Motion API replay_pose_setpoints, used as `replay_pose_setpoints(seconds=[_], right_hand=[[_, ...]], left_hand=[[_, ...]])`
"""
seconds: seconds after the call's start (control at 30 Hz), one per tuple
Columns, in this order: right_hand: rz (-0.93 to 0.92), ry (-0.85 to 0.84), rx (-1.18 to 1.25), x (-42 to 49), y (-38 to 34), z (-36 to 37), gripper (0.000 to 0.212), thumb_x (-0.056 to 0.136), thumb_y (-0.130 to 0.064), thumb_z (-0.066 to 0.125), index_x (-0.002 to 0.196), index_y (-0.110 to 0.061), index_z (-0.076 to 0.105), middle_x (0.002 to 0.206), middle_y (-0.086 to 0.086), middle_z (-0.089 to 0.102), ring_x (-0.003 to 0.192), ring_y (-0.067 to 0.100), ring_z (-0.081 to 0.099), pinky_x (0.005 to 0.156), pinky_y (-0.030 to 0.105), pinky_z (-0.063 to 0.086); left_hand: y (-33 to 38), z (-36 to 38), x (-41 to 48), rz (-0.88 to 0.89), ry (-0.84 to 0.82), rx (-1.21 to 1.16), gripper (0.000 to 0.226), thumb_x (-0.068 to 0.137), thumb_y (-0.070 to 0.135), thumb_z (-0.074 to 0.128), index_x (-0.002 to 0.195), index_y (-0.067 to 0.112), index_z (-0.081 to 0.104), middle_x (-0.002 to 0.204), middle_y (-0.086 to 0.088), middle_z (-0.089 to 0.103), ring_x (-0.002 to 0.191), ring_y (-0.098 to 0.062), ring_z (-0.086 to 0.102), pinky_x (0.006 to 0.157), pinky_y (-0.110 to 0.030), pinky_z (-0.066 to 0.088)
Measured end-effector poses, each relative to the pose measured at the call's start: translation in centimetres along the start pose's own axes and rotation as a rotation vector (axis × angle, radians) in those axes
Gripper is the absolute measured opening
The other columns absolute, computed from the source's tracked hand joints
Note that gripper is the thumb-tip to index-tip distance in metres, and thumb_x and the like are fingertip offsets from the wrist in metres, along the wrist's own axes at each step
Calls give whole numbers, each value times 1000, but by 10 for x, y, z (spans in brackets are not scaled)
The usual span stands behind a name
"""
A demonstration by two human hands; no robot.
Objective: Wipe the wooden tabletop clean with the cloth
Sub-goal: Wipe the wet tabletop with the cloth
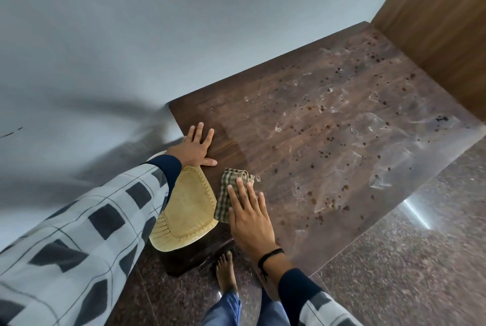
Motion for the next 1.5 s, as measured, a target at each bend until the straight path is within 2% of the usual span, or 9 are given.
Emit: replay_pose_setpoints(seconds=[0.1, 0.2, 0.47, 0.67, 0.83, 1.07, 1.27, 1.43, 1.5], right_hand=[[80, 8, 19, 22, -6, -8, 62, 103, -38, 19, 162, -19, 19, 170, 6, -3, 157, 27, -11, 126, 56, 8], [226, 60, 134, 48, -23, -12, 58, 105, -42, 34, 155, -12, 33, 170, 13, 5, 157, 29, -7, 127, 51, -2], [23, 93, 3, -1, 9, -5, 59, 105, -34, 34, 162, -24, 22, 171, 4, 11, 158, 23, 2, 127, 52, 15], [224, 99, 74, 27, -3, -11, 67, 103, -37, 33, 164, -18, 10, 171, 2, 4, 158, 20, -4, 128, 50, 3], [-70, 124, -17, -28, 17, 3, 64, 104, -39, 37, 163, -23, 19, 170, -2, 15, 158, 19, 7, 125, 50, 18], [257, 174, 43, -3, -6, -1, 63, 106, -40, 36, 163, -20, 18, 170, 2, 12, 158, 21, 3, 128, 50, 7], [-146, 88, -104, -42, 22, 4, 60, 108, -42, 33, 163, -25, 17, 171, -4, 8, 158, 17, 1, 126, 48, 19], [359, 171, 34, -14, 3, -1, 61, 108, -41, 29, 163, -24, 9, 171, -2, 2, 158, 17, -6, 128, 46, 2], [270, 155, 33, -19, -11, 6, 61, 108, -41, 30, 163, -24, 12, 170, -3, 6, 158, 18, -3, 128, 47, 5]], left_hand=[[6, -4, -2, -25, -4, 2, 107, 95, 59, 54, 154, 20, -27, 157, -15, -38, 148, -38, -24, 121, -54, 7], [10, -6, -4, -47, -16, -4, 108, 95, 57, 55, 154, 19, -27, 157, -16, -38, 148, -38, -24, 120, -55, 7], [7, -3, 0, -51, -65, -23, 106, 96, 56, 53, 151, 21, -31, 154, -12, -43, 145, -37, -31, 119, -57, 3], [4, -1, 3, -56, -76, -5, 106, 96, 58, 51, 151, 21, -32, 153, -13, -44, 145, -38, -31, 119, -61, 5], [3, 0, 7, -60, -80, 8, 107, 95, 60, 51, 150, 23, -33, 153, -12, -45, 145, -37, -32, 119, -61, 4], [1, 1, 4, -49, -65, 7, 107, 94, 62, 50, 150, 23, -33, 154, -12, -44, 146, -37, -30, 119, -62, 7], [5, -2, 0, -46, -81, 3, 105, 96, 60, 49, 151, 21, -32, 153, -13, -44, 145, -38, -31, 119, -59, 3], [6, -1, 1, -52, -81, 21, 104, 97, 59, 49, 151, 22, -32, 153, -13, -44, 145, -38, -31, 119, -60, 2], [5, -1, 2, -68, -80, 29, 105, 96, 60, 49, 151, 22, -32, 153, -12, -45, 145, -37, -31, 119, -62, 3]])
Point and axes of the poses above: each hand's wrist, its own x-axis towards the middle knuckle, its own z-axis out of the palm, y = z × x, the point moved 4 cm from there along x, towards the middle knuckle
